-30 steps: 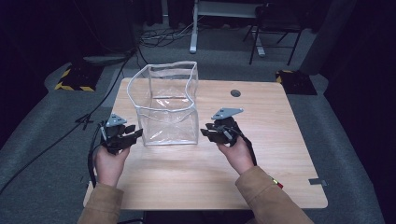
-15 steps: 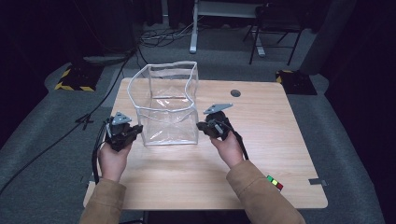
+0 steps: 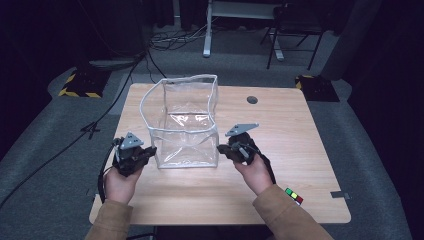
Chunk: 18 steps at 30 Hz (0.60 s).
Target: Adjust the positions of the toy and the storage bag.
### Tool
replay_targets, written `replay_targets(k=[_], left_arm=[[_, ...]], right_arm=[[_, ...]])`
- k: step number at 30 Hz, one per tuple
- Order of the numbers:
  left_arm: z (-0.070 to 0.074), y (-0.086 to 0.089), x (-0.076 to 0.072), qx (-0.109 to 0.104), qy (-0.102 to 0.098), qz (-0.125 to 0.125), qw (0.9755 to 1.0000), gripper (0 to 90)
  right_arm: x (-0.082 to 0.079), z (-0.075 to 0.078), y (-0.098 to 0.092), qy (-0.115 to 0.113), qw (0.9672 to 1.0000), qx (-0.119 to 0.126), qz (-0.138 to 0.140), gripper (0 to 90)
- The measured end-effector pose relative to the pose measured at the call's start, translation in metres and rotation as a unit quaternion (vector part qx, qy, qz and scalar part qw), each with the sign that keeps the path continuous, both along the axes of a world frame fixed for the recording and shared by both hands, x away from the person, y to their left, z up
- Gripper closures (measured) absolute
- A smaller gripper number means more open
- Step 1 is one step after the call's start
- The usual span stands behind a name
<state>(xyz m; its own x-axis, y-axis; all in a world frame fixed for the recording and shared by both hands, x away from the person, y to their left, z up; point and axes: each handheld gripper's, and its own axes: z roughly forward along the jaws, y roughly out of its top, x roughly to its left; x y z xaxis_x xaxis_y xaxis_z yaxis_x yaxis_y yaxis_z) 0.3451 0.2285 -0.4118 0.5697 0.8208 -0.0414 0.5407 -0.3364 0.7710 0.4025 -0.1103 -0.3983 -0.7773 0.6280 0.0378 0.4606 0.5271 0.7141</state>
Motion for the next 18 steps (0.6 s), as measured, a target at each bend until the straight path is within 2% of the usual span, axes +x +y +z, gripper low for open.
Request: replay_targets(k=[1, 4, 9, 10, 17, 18], left_arm=[[0.000, 0.000, 0.000, 0.000, 0.000, 0.000, 1.0000, 87.0], [0.000, -0.009, -0.015, -0.001, -0.004, -0.019, 0.9998, 87.0], [0.000, -0.021, -0.027, 0.006, -0.006, -0.041, 0.9991, 86.9], [0.000, -0.024, -0.031, 0.005, -0.006, -0.046, 0.9989, 86.9], [-0.002, -0.039, -0.050, -0.006, -0.005, -0.087, 0.9961, 86.9], [-0.002, -0.042, -0.053, -0.013, -0.002, -0.092, 0.9957, 86.7]], right_arm=[[0.000, 0.000, 0.000, 0.000, 1.0000, 0.000, 0.000, 87.7], [-0.021, -0.002, -0.014, 0.000, 0.9999, 0.007, 0.009, 87.6], [-0.037, -0.002, -0.029, 0.005, 0.9998, 0.016, 0.008, 87.6], [-0.044, -0.002, -0.038, 0.007, 0.9998, 0.018, 0.008, 87.5], [-0.064, -0.003, -0.061, 0.016, 0.9994, 0.029, 0.004, 87.5], [-0.068, -0.003, -0.064, 0.018, 0.9994, 0.029, 0.004, 87.5]])
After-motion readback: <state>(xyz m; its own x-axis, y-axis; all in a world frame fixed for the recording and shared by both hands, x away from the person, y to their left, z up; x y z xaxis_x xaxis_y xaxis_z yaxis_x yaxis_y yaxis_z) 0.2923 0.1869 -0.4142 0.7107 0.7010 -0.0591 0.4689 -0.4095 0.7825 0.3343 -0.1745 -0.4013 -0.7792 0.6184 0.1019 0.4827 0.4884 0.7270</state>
